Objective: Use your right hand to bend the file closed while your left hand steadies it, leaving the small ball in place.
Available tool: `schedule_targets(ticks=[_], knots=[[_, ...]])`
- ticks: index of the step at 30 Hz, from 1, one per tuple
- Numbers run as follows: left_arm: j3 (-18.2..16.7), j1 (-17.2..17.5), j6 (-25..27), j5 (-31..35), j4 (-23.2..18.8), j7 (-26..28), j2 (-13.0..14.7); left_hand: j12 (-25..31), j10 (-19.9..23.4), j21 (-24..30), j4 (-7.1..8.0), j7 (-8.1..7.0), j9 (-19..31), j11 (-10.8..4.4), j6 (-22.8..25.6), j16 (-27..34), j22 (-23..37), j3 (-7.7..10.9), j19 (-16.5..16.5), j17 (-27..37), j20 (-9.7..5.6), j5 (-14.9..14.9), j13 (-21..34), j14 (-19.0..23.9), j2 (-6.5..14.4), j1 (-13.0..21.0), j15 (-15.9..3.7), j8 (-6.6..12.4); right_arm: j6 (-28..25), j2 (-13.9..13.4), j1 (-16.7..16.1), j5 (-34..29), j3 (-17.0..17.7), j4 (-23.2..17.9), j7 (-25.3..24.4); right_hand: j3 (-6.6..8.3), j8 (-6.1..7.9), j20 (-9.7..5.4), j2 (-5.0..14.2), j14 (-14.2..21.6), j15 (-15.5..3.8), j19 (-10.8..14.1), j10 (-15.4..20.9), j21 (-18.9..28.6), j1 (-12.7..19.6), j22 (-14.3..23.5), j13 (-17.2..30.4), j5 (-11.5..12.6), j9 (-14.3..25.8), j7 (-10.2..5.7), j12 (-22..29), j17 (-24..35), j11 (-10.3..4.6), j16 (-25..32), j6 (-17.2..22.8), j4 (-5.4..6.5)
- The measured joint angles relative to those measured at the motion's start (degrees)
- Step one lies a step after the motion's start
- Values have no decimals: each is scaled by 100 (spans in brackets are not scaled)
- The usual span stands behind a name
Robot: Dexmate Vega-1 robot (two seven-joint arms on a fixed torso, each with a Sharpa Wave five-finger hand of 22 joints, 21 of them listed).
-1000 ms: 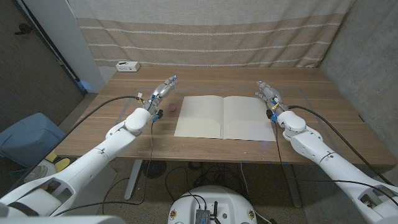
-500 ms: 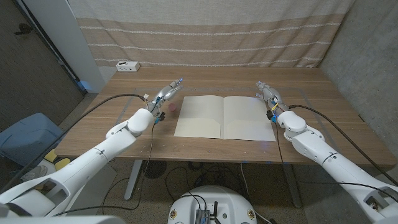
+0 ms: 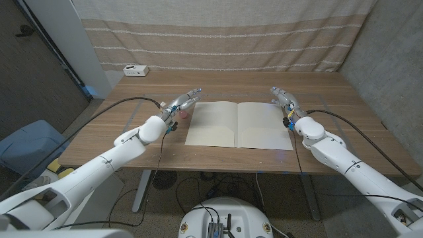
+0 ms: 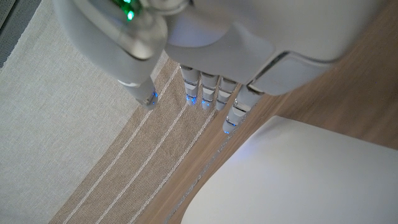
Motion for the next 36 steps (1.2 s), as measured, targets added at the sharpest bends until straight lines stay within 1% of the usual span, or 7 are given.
schedule_targets(ticks=[2, 4, 8, 15, 26, 32, 36], knots=[[35, -8, 60, 128, -51, -3, 23, 12, 80, -77, -54, -30, 0, -30, 67, 0, -8, -7, -103, -10, -103, 0, 0, 63, 2, -2, -63, 6, -34, -13, 8, -24, -12, -20, -5, 6, 0, 0, 9, 0, 0, 0, 0, 0, 8, 0, 0, 0, 0, 0, 0, 0, 0, 0, 0, 6], [62, -16, 113, 251, -84, -4, 38, 12, 122, -143, -59, -62, 0, -71, 143, 0, -16, -12, -187, -16, -187, 0, 0, 90, -12, 12, -90, 5, -60, -22, 17, -39, -23, -39, -7, 6, 0, 0, 9, 0, 0, 0, 0, 0, 8, 0, 0, 0, 0, 0, 0, 0, 0, 0, 0, 6], [150, -48, 210, 508, -181, -4, 85, -41, 142, -277, -125, -18, 0, -139, 241, -48, -16, -31, -367, -15, -366, -25, -9, 101, -28, 28, -161, 5, -144, -34, 26, -83, -43, -76, -16, 5, 0, 0, 9, 0, 0, 0, 0, 0, 8, 0, 0, -22, 0, 0, 0, 0, 0, 0, 0, 6], [294, -104, 403, 975, -315, -44, 145, -82, 113, -279, -173, -62, -1, -168, 284, -89, -16, -31, -289, -15, -394, -25, -14, 98, -51, 50, -163, 5, -247, -68, 31, -147, -68, -152, -40, 6, 0, 0, 9, 31, -31, -1, 0, 0, 8, 0, 0, -22, 0, 32, 0, 27, 0, 0, 31, 6], [524, -162, 711, 1699, -582, -204, 278, -82, 157, -299, -299, -241, -1, -212, 419, -89, -15, 1, -149, -37, -375, -25, -14, 109, -6, 157, -173, -10, -567, -143, 60, -323, -142, -302, -145, 5, 0, 0, -13, 30, -31, -1, -1, 0, 30, 0, 0, -22, 0, 32, 0, 27, 0, 0, 30, 6], [590, -166, 803, 1955, -665, -331, 329, -82, 175, -300, -344, -255, -1, -230, 478, -89, -15, 2, -149, -42, -375, -25, -13, 120, -6, 157, -183, -10, -862, -194, 136, -488, -224, -396, -225, 5, 0, 1, 12, 30, -31, -1, 32, 0, 56, 0, -1, -22, 0, 32, 0, 27, 33, 0, 30, 6], [638, -167, 849, 2099, -722, -426, 361, -103, 205, -320, -368, -226, -1, -260, 506, -89, -15, 26, -118, -40, -344, -25, -13, 119, 49, 212, -183, -10, -1031, -215, 189, -581, -268, -426, -259, 10, 0, 1, 17, 30, -31, -1, 31, 0, 60, 0, -1, -21, 0, 32, 0, 27, 32, 0, 30, 2]])
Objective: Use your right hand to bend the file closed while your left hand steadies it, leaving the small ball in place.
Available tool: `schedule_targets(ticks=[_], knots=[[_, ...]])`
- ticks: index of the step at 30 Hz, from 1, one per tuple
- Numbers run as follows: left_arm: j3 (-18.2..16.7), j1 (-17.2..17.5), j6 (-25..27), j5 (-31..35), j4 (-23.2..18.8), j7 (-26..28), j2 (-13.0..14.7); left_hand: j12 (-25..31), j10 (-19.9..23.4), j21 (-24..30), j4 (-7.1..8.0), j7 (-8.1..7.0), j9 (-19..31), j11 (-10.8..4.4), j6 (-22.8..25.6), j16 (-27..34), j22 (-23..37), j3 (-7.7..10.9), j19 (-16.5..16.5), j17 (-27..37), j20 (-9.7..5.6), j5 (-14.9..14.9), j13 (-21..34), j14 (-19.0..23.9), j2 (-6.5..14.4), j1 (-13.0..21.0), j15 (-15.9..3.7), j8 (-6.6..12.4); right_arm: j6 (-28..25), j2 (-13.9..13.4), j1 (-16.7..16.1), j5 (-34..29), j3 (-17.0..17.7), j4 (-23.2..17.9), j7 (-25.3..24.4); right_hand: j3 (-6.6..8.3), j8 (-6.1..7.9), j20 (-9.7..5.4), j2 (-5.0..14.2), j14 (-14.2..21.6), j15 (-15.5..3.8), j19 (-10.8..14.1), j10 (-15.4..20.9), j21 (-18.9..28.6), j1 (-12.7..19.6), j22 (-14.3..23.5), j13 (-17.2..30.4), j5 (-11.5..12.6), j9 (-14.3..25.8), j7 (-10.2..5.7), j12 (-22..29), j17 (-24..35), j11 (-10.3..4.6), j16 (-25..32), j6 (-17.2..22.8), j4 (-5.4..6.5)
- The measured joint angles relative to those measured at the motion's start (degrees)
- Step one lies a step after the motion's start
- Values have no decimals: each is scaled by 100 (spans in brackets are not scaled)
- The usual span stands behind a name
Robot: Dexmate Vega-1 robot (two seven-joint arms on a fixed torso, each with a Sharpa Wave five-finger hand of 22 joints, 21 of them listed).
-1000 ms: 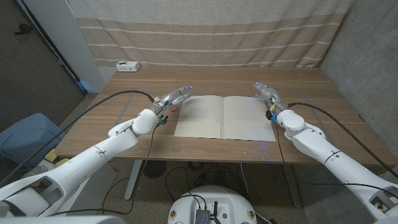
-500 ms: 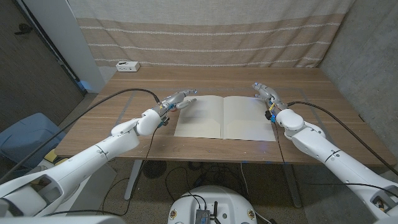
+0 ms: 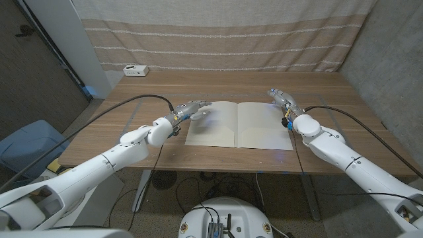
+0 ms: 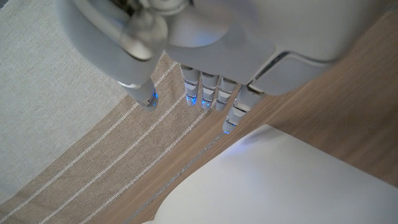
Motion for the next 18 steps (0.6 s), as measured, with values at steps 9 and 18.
schedule_targets(ticks=[9, 18], knots=[[81, 0, 62, 218, -76, -181, 38, -23, 2, -44, -24, -56, 0, 3, 24, 0, 0, 24, 30, 14, -31, 0, 0, 0, 36, 36, 0, 0, -468, -36, 171, -246, -129, -37, -97, 37, 0, 0, -32, 41, -41, 0, 62, 0, 32, 0, 0, 0, 0, -1, 0, 0, 0, 34, 62, 11], [135, 6, 106, 360, -110, -386, 62, -23, 75, -44, -24, -70, 0, 13, 72, 0, 1, 24, 114, 14, -54, 0, 1, 53, 66, 65, -9, 1, -978, -58, 378, -489, -301, -42, -132, 37, 0, 0, -30, 40, -41, 0, 61, 0, 30, 0, 0, 0, 0, -32, 0, -1, 0, 34, 93, 12]])
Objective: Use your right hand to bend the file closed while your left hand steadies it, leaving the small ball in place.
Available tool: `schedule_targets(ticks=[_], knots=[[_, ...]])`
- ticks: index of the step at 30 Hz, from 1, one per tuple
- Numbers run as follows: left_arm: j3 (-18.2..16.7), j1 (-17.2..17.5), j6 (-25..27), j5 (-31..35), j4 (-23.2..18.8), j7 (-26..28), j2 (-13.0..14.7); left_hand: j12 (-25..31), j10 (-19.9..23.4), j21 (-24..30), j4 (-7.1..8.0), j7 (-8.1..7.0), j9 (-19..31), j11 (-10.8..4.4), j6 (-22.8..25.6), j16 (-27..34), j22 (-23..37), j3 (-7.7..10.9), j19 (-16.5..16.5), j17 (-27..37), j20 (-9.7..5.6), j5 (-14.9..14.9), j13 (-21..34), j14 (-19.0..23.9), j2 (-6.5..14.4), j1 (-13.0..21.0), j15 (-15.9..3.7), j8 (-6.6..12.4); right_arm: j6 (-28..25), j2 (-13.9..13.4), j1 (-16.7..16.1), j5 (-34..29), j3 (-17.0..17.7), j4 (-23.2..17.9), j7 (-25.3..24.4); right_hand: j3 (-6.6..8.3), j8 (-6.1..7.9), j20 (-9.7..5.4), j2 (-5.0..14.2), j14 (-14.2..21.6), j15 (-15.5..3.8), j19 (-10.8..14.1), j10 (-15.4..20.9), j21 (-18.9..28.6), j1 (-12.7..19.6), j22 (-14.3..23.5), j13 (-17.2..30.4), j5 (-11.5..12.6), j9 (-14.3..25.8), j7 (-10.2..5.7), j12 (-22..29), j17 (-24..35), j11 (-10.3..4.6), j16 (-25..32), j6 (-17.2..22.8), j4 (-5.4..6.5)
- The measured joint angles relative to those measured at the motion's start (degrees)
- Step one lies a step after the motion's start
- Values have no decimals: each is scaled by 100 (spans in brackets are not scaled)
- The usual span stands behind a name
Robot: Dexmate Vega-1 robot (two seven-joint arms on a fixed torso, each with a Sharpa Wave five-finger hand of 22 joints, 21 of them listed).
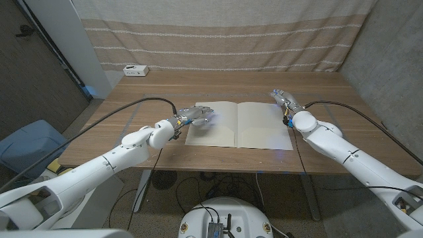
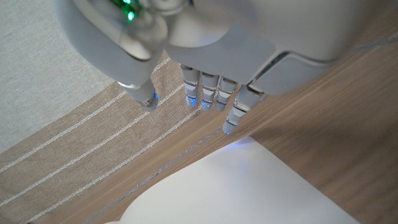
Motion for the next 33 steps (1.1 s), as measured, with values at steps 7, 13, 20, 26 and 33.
schedule_targets(ticks=[7, 13, 20, 26, 33], knots=[[46, 5, 26, 69, -4, -132, 20, 0, 29, 0, 0, 0, 0, -12, 0, 0, 0, 0, 7, 0, -7, 0, 0, 25, 0, 0, -1, 0, -534, -27, 154, -225, -142, -69, -23, 16, 0, 31, 7, 33, -30, 31, 34, 0, 54, 4, 0, 0, 0, 12, 0, 0, -28, 0, 96, -15], [79, 6, 48, 126, -4, -234, 24, 0, 56, -22, 0, 31, 0, 12, 31, 0, 0, 0, 30, 0, 15, 0, 0, 44, 0, 0, 1, -19, -997, -39, 295, -406, -299, -162, -40, 16, 63, 52, -14, 93, -31, 52, 103, 0, 75, 29, 0, 0, 0, -2, 0, 0, -41, 0, 268, -16], [123, -19, 56, 150, 49, -280, 13, 0, 80, -22, 0, 82, -1, -2, 81, 0, 0, 0, 30, 0, 14, 0, 15, 43, 0, 0, 1, -19, -1584, -42, 372, -720, -385, -194, -21, 78, 63, 52, -54, 134, -72, 52, 256, 0, 160, 16, 0, 0, 0, -38, 47, -11, -32, 0, 468, -99], [147, -55, 86, 188, 110, -385, -17, 0, 80, -24, 0, 113, -1, -2, 112, 0, -6, 0, 62, -1, 2, 0, 14, 63, 0, 0, -19, -35, -2017, -49, 669, -1068, -782, -227, 8, 49, 107, 17, -170, 97, -190, 17, 316, 0, 352, 13, 0, 0, 0, -93, 47, -59, -94, -47, 636, -314], [173, -94, 88, 189, 179, -414, -52, 0, 101, -61, 0, 125, -2, 19, 99, 0, -17, 0, 58, 27, 2, 0, 12, 62, 0, 0, -19, -41, -2483, -24, 830, -1432, -1035, -233, 53, -26, 107, 9, -411, -2, -288, -115, 212, -64, 453, 13, 0, 0, 29, -132, 13, -70, -197, -129, 685, -470]])
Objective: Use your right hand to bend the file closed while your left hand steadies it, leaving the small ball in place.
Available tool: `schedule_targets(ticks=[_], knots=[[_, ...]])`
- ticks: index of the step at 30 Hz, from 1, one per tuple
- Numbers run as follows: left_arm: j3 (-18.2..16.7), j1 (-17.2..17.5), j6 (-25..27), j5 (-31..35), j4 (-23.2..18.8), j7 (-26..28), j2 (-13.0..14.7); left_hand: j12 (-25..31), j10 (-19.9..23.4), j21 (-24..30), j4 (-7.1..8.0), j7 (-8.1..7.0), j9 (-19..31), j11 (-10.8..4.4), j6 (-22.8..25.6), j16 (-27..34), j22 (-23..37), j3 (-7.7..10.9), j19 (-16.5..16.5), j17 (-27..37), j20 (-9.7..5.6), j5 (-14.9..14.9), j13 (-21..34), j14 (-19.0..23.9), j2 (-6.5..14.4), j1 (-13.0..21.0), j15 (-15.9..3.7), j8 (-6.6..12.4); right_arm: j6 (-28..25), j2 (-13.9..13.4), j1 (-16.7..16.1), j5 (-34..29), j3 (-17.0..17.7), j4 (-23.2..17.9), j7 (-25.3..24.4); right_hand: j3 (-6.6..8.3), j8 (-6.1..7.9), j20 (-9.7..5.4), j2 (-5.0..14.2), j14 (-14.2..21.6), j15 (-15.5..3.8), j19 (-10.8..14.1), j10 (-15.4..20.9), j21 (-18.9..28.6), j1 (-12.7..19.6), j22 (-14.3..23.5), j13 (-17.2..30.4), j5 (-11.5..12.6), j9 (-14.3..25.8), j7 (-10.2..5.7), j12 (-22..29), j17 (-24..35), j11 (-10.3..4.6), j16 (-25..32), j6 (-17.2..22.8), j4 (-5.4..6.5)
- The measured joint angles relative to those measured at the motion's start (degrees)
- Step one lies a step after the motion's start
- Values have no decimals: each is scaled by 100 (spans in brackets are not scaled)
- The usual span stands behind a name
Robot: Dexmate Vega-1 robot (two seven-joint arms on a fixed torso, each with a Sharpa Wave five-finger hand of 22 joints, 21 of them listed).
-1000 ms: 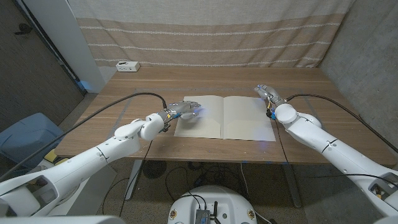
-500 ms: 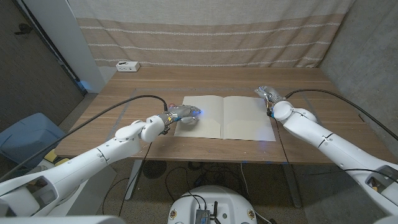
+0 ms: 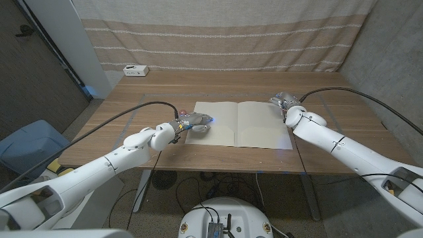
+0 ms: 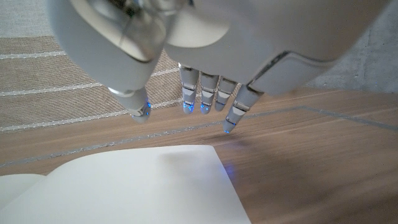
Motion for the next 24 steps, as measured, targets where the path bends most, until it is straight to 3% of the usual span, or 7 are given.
schedule_targets(ticks=[3, 8, 13, 14, 20, 21, 24], knots=[[12, -19, 0, -2, 33, -28, -17, 0, 0, -10, 16, 0, 0, 0, 0, 0, 0, -16, -1, 0, 0, 0, -1, -3, 0, 0, -2, 0, -221, 58, 174, -160, -301, 9, 23, -17, 0, -6, -36, -14, -14, -52, 23, -9, 38, 0, 0, 0, 0, -30, 0, 0, -38, 0, 30, -64], [44, -48, -5, -11, 80, -41, -46, -1, 0, -18, 38, -1, 1, 0, 0, 0, 1, 7, -2, -2, 1, 0, -2, -3, 0, 0, -2, 0, -600, 85, 251, -402, -431, 30, 87, -26, -61, -7, -221, -294, -59, -282, -237, -31, 222, 0, 0, 25, 0, -48, -124, 0, -186, -65, 15, -197], [81, -75, -42, -27, 115, -84, -67, -1, -1, -32, 38, -1, 4, 0, 0, 0, 2, 7, 5, -4, 39, 0, -3, -4, 18, -18, -2, 0, -991, 85, 251, -577, -431, 30, 246, -72, -134, -40, -223, -600, -53, -450, -638, -31, 271, 0, 26, 25, 24, -120, -211, 1, -224, -83, -213, -160], [84, -77, -44, -27, 116, -84, -69, -1, -1, -32, 38, -1, 3, 0, 0, -1, 2, 7, -13, -5, 57, 0, -2, -4, 19, -19, -2, 0, -1016, 201, 556, -587, -833, 185, 259, -80, -154, -29, -223, -605, -50, -482, -674, -31, 271, 0, 30, 25, 27, -113, -211, 1, -224, -83, -219, -152], [101, -73, -44, -27, 101, -84, -71, -41, -22, -64, 63, -1, 1, 20, -1, -5, 15, -17, -133, -19, 180, 0, 7, -6, -14, -63, 0, 0, -1350, 246, 682, -717, -976, 273, 471, -96, -156, -30, -223, -635, -80, -501, -698, -31, 271, 1, 30, 25, 27, -144, -211, 18, -244, -83, -250, -136], [101, -65, -44, -27, 85, -84, -68, -40, -22, -76, 63, -1, 1, 20, -1, -5, 15, -17, -69, -20, 282, 0, 8, -6, -14, -63, 0, 0, -1382, 246, 682, -733, -976, 273, 498, -96, -156, -30, -222, -635, -81, -501, -697, -31, 271, 1, 30, 25, 27, -144, -211, 18, -244, -83, -250, -136], [101, -44, -44, -27, 50, -84, -57, -40, -21, -94, 63, -1, 2, 20, -1, -4, 18, -17, -61, -19, 292, 0, 12, -5, -33, -81, -1, 0, -1435, 246, 682, -765, -976, 273, 537, -119, -156, 3, -222, -621, -70, -465, -693, -20, 271, 1, 30, 25, 27, -142, -175, 18, -242, -38, -248, -113]])
